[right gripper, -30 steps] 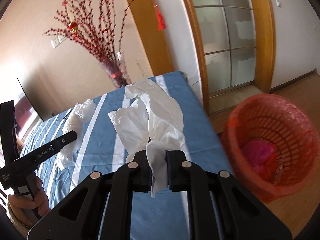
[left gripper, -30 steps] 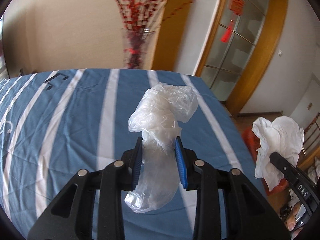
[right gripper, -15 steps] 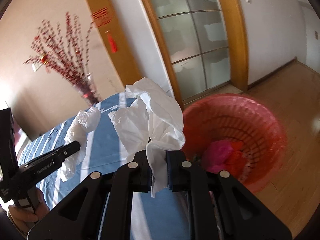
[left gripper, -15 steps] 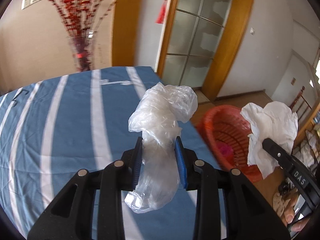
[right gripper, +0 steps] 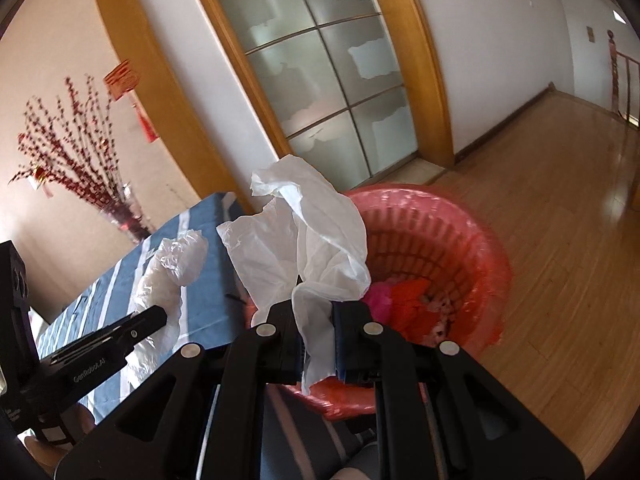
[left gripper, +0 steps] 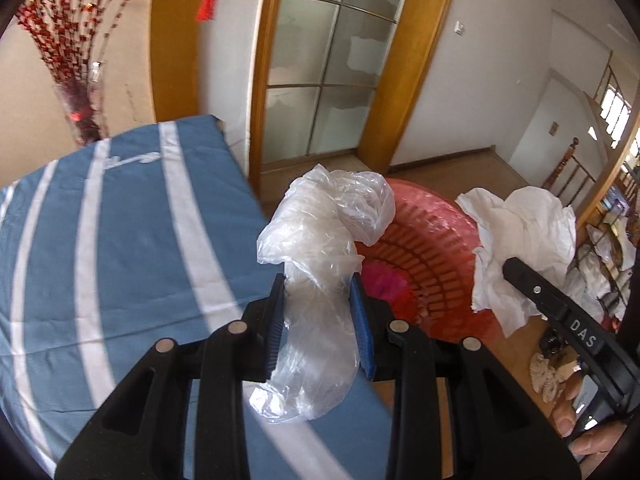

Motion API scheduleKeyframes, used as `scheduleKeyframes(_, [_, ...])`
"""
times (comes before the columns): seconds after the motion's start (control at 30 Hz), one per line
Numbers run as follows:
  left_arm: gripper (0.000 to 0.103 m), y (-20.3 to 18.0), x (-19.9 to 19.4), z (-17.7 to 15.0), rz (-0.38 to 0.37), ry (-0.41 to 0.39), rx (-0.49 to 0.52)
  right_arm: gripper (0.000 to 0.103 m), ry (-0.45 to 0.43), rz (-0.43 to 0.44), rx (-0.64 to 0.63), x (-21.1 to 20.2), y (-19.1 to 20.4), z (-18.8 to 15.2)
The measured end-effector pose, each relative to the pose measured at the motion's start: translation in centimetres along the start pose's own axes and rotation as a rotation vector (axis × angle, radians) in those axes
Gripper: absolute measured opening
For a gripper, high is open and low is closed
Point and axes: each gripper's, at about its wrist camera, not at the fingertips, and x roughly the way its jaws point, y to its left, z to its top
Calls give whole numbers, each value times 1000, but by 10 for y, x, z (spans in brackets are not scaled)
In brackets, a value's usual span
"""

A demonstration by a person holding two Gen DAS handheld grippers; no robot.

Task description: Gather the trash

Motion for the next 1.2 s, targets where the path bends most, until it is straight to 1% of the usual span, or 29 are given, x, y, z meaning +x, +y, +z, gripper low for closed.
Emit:
scheduleKeyframes(0.23, [32,-19,26,5,-84,35,-16,12,3,-25,53,8,-24,5])
scheduleKeyframes(0.37, [32,-30,41,10,-132,61,-28,12,-2,-31,73,15,-29,11])
scheduleKeyframes(0.43, [32,-36,50,13,-153,75,-26,14,-13,-33,77,18,-31,16])
scheduleKeyframes(0.47, [32,-39,54,13,-162,83,-25,16,-18,-34,82,20,-32,19])
scheduleKeyframes(0.53, [36,-43,63,15,-173,97,-26,29,-20,-31,89,21,-36,22])
scheduleKeyframes(0.57, [38,-44,65,15,-175,103,-28,33,-23,-34,98,22,-38,24])
scheduleKeyframes(0.63, [45,-45,73,15,-182,116,-37,46,-28,-29,113,22,-42,25])
scheduleKeyframes(0.7, [49,-46,78,14,-186,122,-33,47,-35,-35,128,20,-47,25])
scheduleKeyframes(0.8, [54,-44,78,10,-169,120,-23,48,-42,-54,133,16,-52,24])
scheduleKeyframes(0.83, [56,-41,76,8,-163,117,-25,52,-45,-61,134,13,-54,22])
scheduleKeyframes(0.87, [57,-37,75,7,-158,114,-28,53,-48,-66,134,11,-55,21])
scheduleKeyframes(0.93, [62,-30,65,4,-136,93,-26,58,-68,-89,121,2,-54,17])
scheduleKeyframes(0.97, [64,-26,59,1,-121,76,-20,63,-82,-103,104,-5,-52,14])
scheduleKeyframes(1.03, [74,-20,39,-6,-72,31,-3,74,-110,-125,69,-17,-45,9])
scheduleKeyframes(1.07, [76,-16,29,-10,-56,8,5,77,-125,-132,46,-25,-39,5])
scheduleKeyframes(1.1, [80,-12,16,-15,-32,-20,14,82,-136,-138,27,-31,-34,2])
scheduleKeyframes(1.13, [85,-8,4,-20,-12,-47,21,84,-147,-145,10,-37,-30,-1])
scheduleKeyframes(1.17, [87,-3,-12,-29,17,-85,28,87,-160,-150,-12,-46,-23,-7])
scheduleKeyframes(1.2, [91,2,-25,-35,41,-116,31,92,-170,-153,-32,-52,-16,-13])
